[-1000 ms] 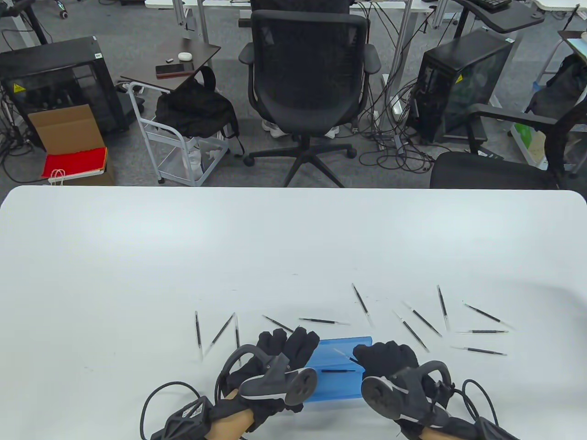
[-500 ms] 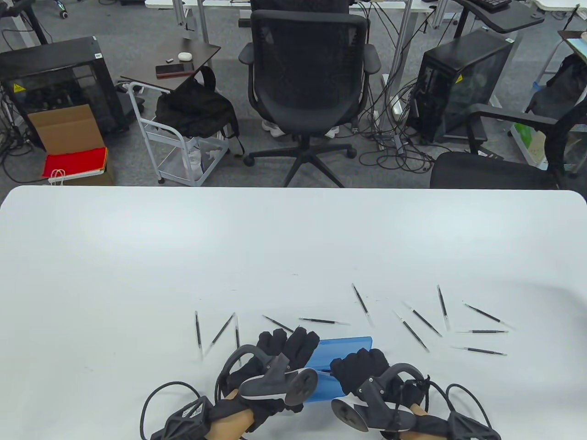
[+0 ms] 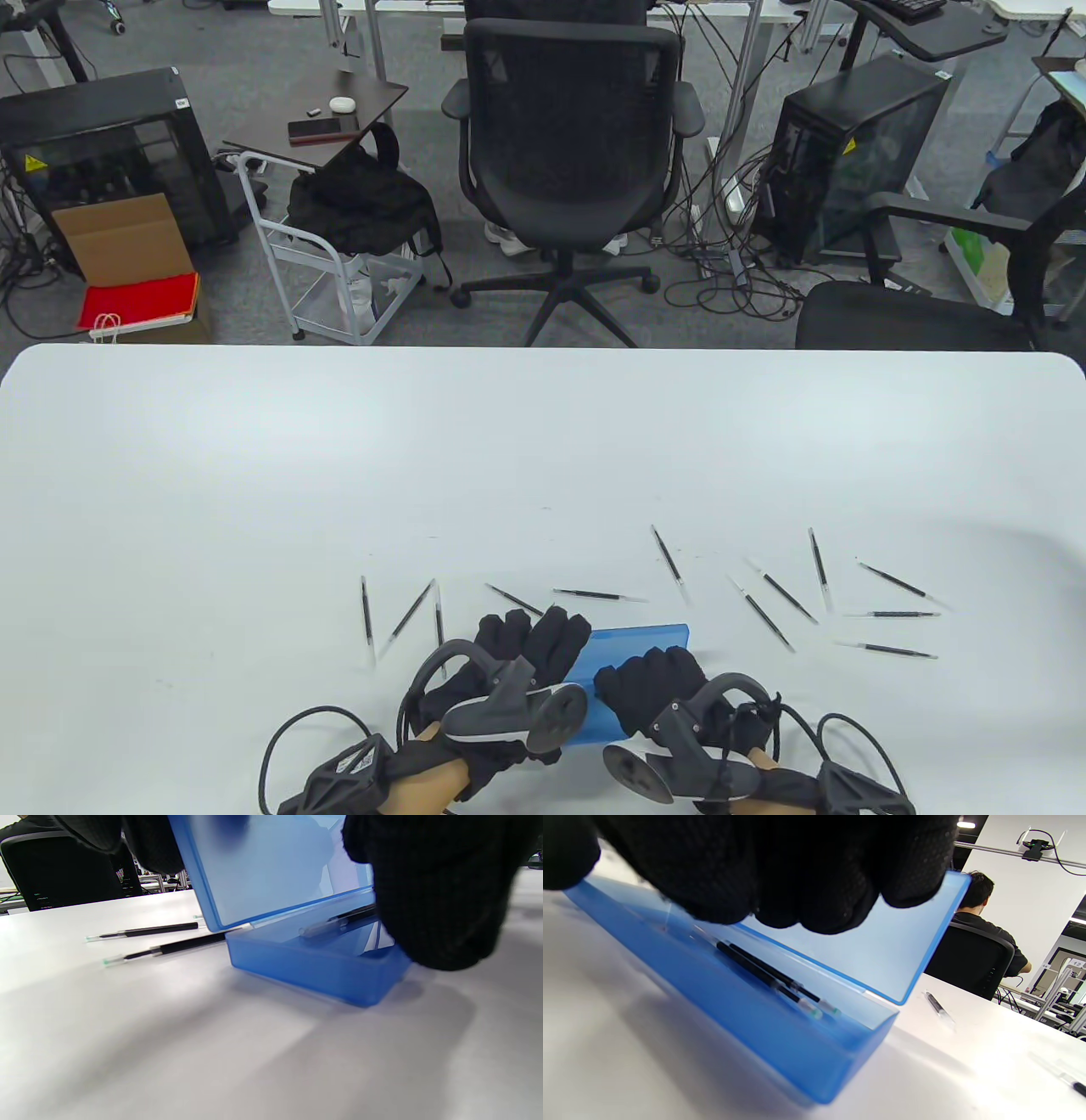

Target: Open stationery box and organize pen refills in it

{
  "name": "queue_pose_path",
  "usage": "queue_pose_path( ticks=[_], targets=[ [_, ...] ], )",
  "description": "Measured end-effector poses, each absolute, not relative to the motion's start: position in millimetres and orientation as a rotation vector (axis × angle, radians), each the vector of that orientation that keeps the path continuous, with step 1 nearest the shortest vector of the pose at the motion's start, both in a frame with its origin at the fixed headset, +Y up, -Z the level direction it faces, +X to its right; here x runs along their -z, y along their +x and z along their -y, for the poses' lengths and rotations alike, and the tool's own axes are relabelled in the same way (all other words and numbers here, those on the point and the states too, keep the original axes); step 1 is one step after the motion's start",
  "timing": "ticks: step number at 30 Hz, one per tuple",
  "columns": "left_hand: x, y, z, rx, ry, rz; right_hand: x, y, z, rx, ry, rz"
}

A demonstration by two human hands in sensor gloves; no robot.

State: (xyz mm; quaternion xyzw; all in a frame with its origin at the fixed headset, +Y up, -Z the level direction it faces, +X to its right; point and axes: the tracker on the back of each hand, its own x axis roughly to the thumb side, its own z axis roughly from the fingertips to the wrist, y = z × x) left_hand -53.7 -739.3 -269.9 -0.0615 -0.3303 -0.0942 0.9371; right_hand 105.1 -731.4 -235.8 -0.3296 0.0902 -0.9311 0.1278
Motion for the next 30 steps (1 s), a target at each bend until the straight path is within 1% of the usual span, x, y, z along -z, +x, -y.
queue_pose_path(
  ticks=[3,7,11,14,17,20,22,25,30],
  targets=[
    [270.0,-53.7,739.5,0.191,-0.127,0.674,234.0,112.9,723.3,2.756,-0.94,-0.281],
    [269.6,-53.6,739.4,0.191,-0.127,0.673,236.0,132.5,704.4,2.834,-0.85,-0.346],
    [269.6,-53.6,739.4,0.19,-0.128,0.672,247.5,161.0,683.8,2.927,-0.677,-0.398],
    [269.5,-53.6,739.3,0.19,-0.128,0.672,259.5,184.8,673.4,2.995,-0.531,-0.411],
    [269.5,-53.6,739.3,0.19,-0.128,0.672,273.8,209.0,669.2,3.055,-0.373,-0.392],
    [269.5,-53.6,739.3,0.19,-0.128,0.672,288.3,228.9,673.0,3.082,-0.223,-0.311],
    [269.5,-53.6,739.4,0.19,-0.128,0.672,297.9,240.0,680.8,3.094,-0.132,-0.218],
    [269.5,-53.6,739.3,0.19,-0.128,0.672,308.1,249.5,696.4,3.105,-0.057,-0.11],
    [269.8,-54.0,739.6,0.179,-0.134,0.67,321.1,250.3,725.4,3.035,-0.013,0.027]
  ],
)
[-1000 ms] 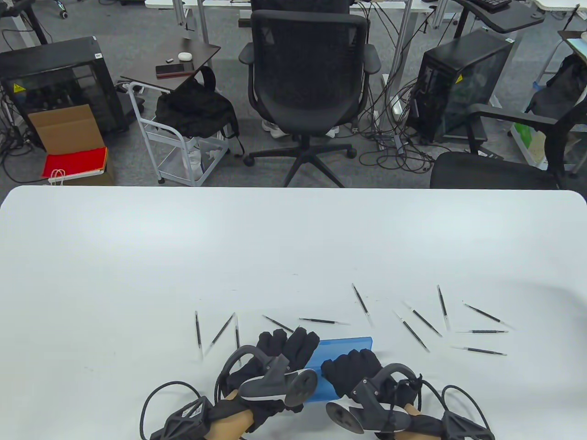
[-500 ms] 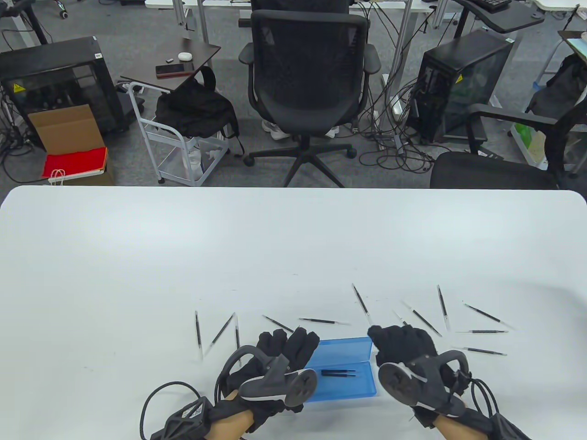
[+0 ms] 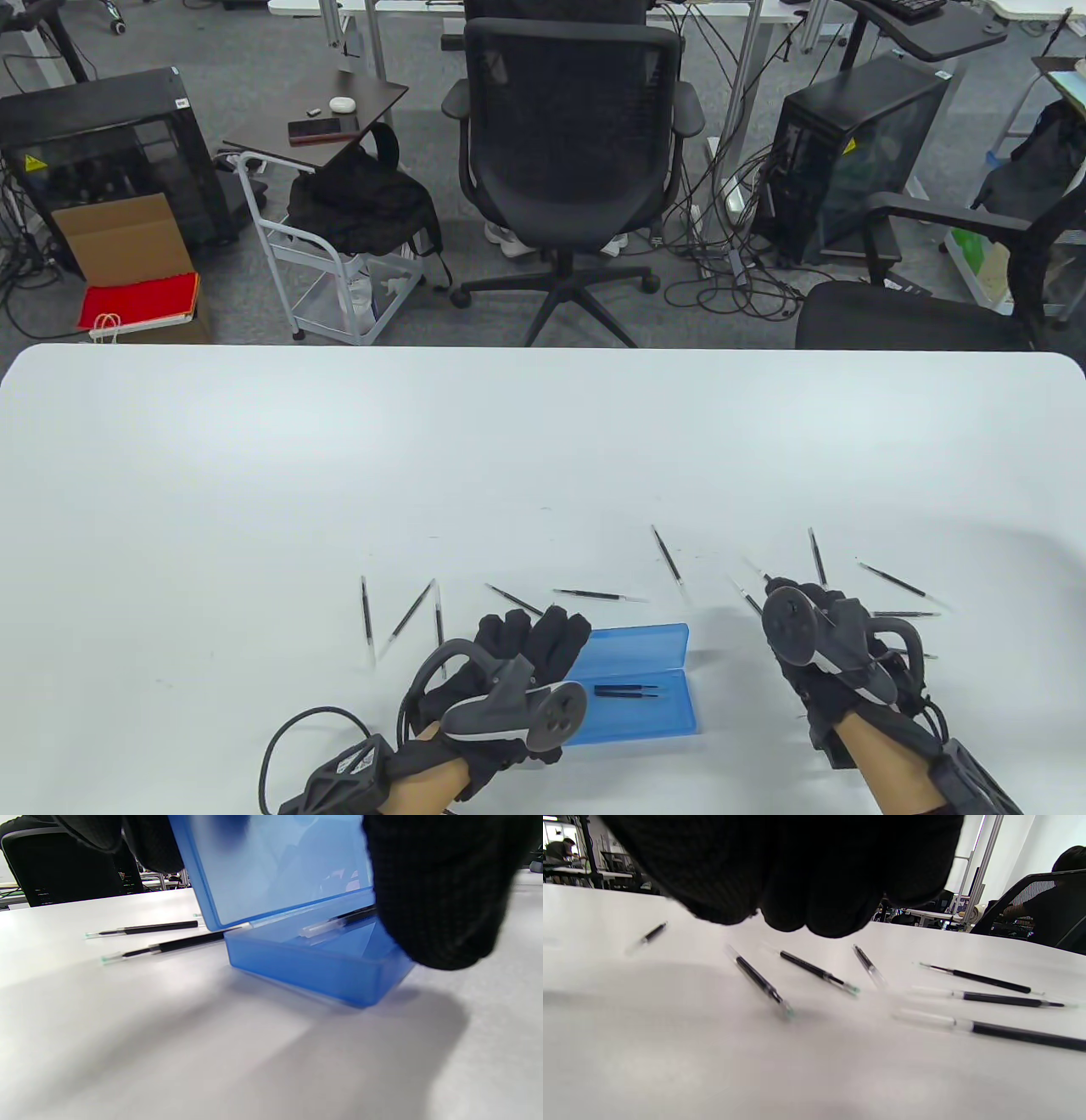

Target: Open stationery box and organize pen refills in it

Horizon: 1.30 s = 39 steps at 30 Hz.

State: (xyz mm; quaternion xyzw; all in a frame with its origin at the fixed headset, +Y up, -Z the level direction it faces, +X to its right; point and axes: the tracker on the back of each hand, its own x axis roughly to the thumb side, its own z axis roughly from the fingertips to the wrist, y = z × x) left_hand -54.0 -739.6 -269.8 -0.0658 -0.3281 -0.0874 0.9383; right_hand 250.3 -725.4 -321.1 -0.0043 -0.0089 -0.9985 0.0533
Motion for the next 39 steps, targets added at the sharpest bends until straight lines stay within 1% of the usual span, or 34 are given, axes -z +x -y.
queue_pose_path(
  ticks=[7,14,39],
  targets=[
    [270.3,-54.1,739.5,0.176,-0.135,0.671,333.2,243.6,743.3,2.965,0.05,0.118],
    [270.8,-54.4,739.6,0.174,-0.136,0.671,336.3,241.4,752.5,2.918,0.059,0.13],
    [270.8,-54.6,739.4,0.174,-0.136,0.671,338.7,233.7,751.7,2.858,0.085,0.041]
  ],
)
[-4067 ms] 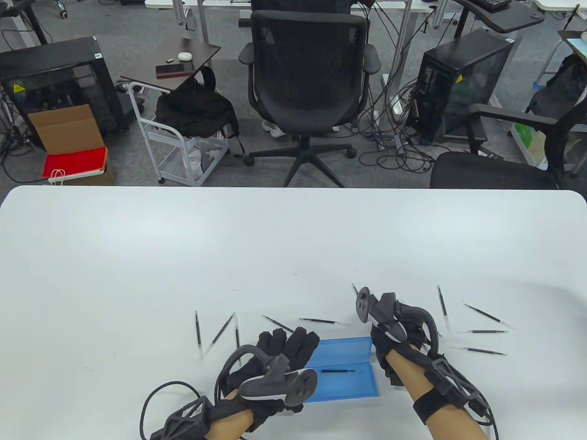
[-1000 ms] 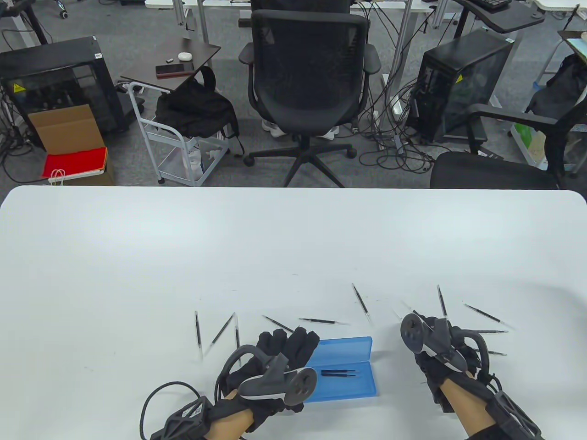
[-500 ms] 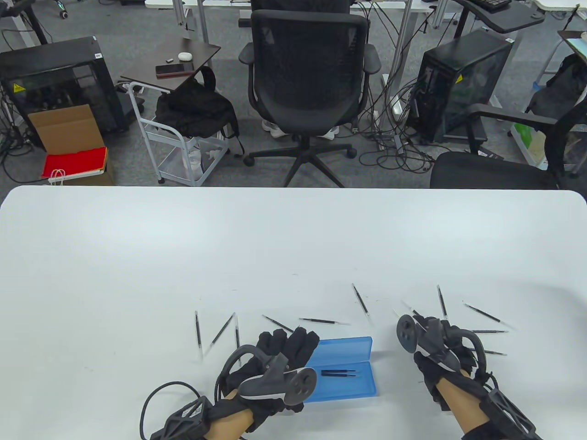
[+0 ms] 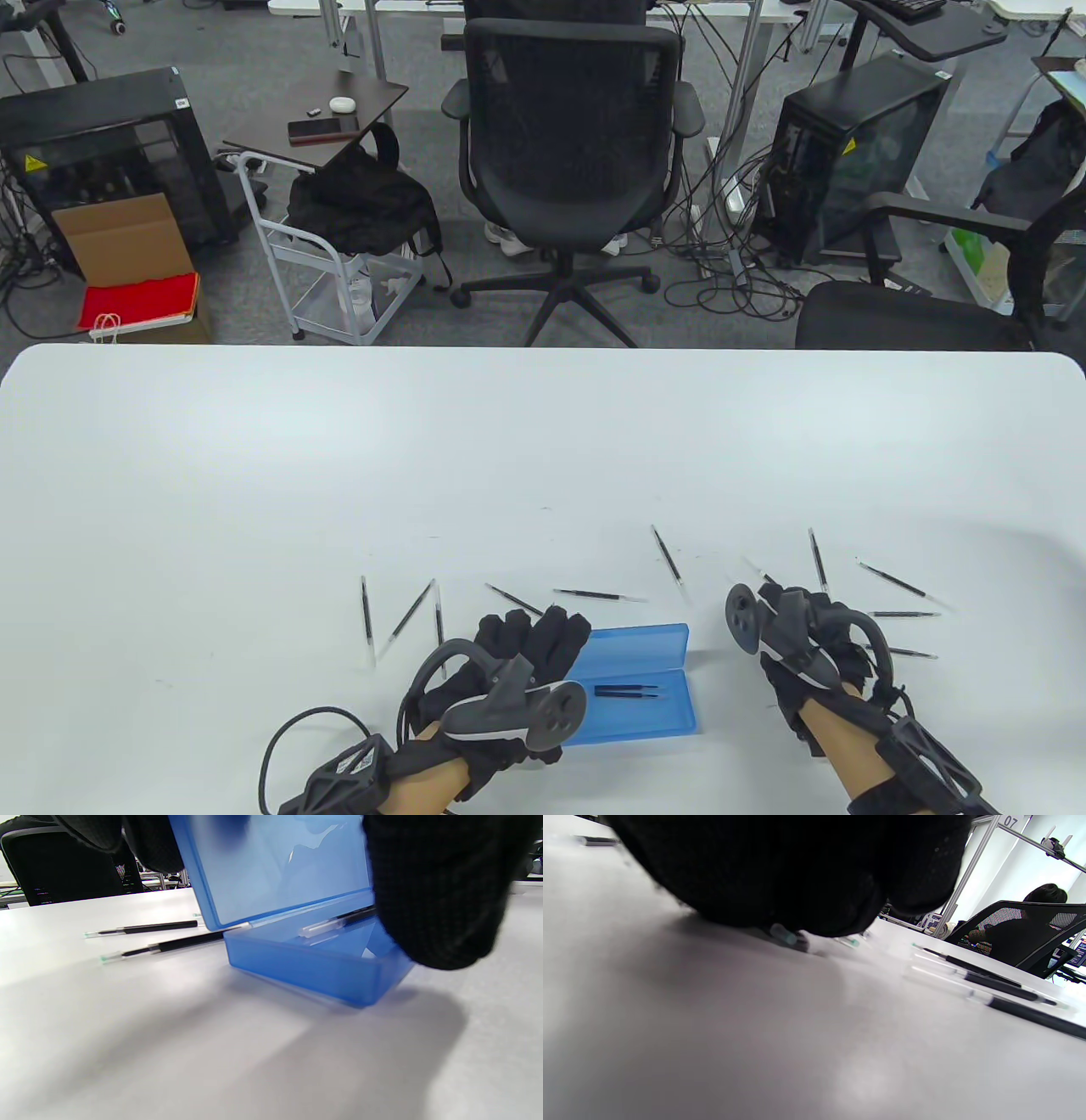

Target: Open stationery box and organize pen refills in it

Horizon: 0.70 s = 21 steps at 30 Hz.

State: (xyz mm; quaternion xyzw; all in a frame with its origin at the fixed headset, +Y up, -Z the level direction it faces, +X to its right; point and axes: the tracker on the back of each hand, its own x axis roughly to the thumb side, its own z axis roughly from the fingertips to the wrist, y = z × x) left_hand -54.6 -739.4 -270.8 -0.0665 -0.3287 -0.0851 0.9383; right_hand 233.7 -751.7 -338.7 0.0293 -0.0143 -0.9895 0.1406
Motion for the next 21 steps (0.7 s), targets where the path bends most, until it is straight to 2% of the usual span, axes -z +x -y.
queue_pose_path(
  ticks=[13,21],
  targets=[
    [271.3,-54.6,739.4,0.168,-0.139,0.67,337.0,235.6,744.9,2.921,0.069,-0.025],
    [271.7,-54.8,739.4,0.166,-0.141,0.67,309.2,225.7,706.4,3.018,-0.061,-0.228]
  ],
)
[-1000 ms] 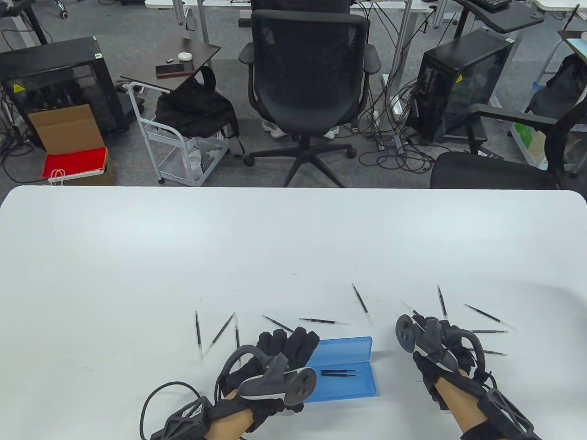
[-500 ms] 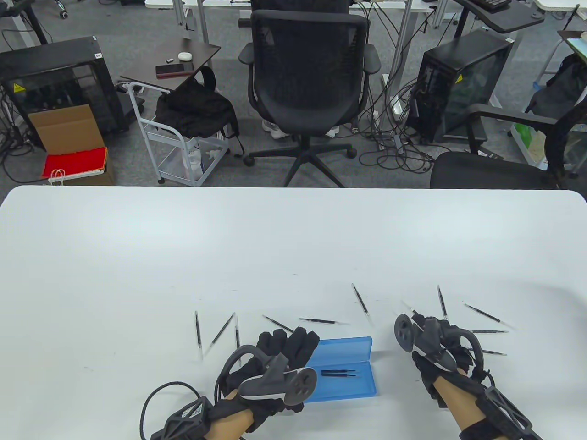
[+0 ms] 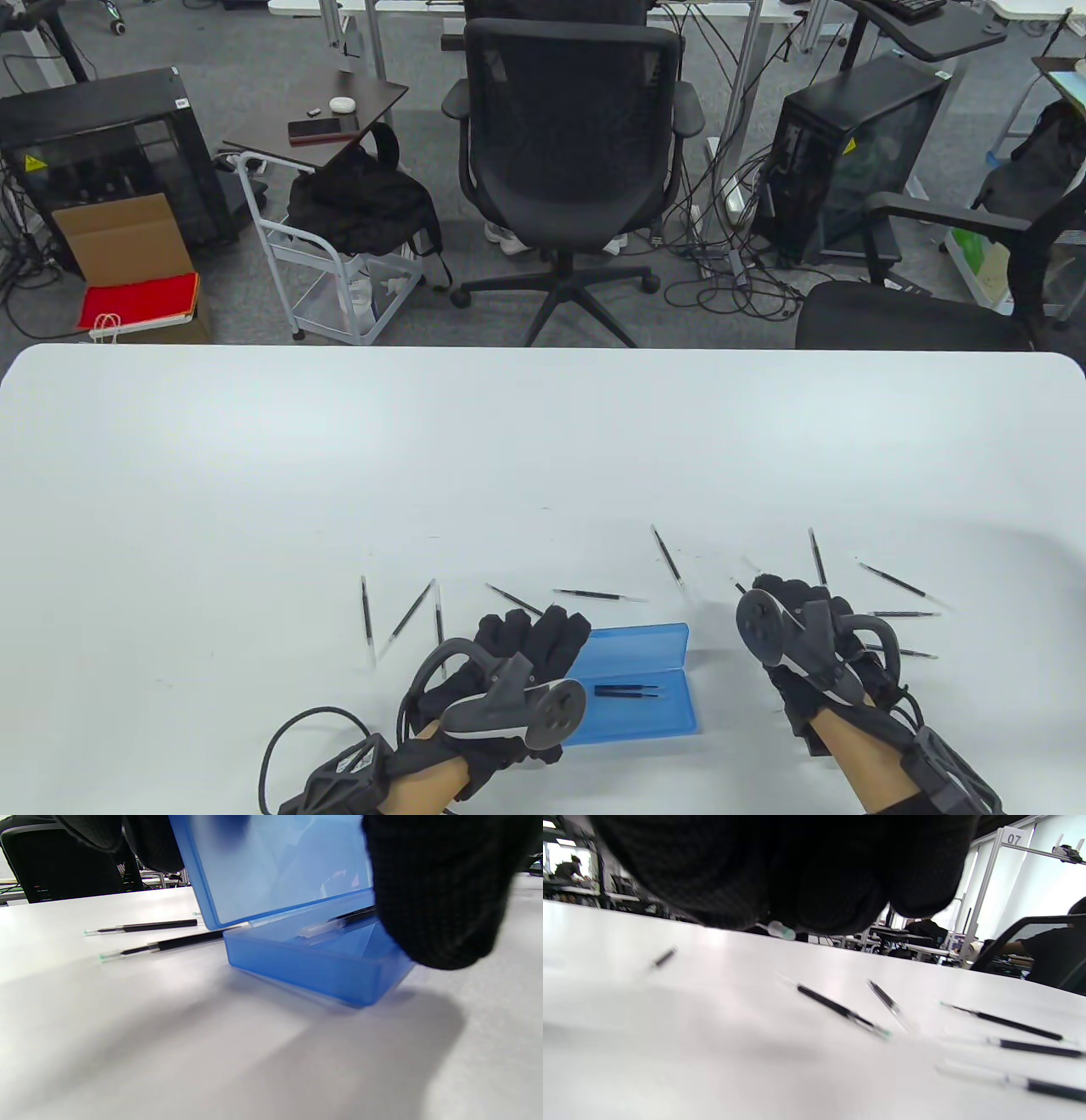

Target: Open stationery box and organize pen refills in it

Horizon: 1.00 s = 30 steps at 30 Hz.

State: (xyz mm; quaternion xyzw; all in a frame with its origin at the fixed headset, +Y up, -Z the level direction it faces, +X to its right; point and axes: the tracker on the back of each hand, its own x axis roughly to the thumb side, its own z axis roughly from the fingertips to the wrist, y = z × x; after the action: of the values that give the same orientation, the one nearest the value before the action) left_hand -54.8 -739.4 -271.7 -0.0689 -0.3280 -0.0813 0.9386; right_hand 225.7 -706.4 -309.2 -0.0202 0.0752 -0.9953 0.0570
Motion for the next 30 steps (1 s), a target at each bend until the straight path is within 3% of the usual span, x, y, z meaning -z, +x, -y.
queue_pose_path(
  ticks=[6,11,18,23,30],
  targets=[
    [271.8,-54.7,739.4,0.166,-0.141,0.669,266.9,206.3,679.2,3.021,-0.305,-0.478],
    [271.9,-54.7,739.3,0.168,-0.142,0.668,236.5,186.3,678.6,2.981,-0.552,-0.599],
    [272.0,-54.7,739.3,0.164,-0.143,0.668,209.6,153.2,699.5,2.884,-0.82,-0.507],
    [272.1,-54.6,739.3,0.164,-0.143,0.668,214.5,133.4,715.4,2.827,-0.866,-0.364],
    [272.0,-54.7,739.4,0.164,-0.143,0.668,225.6,115.6,729.7,2.74,-0.919,-0.327]
  ],
)
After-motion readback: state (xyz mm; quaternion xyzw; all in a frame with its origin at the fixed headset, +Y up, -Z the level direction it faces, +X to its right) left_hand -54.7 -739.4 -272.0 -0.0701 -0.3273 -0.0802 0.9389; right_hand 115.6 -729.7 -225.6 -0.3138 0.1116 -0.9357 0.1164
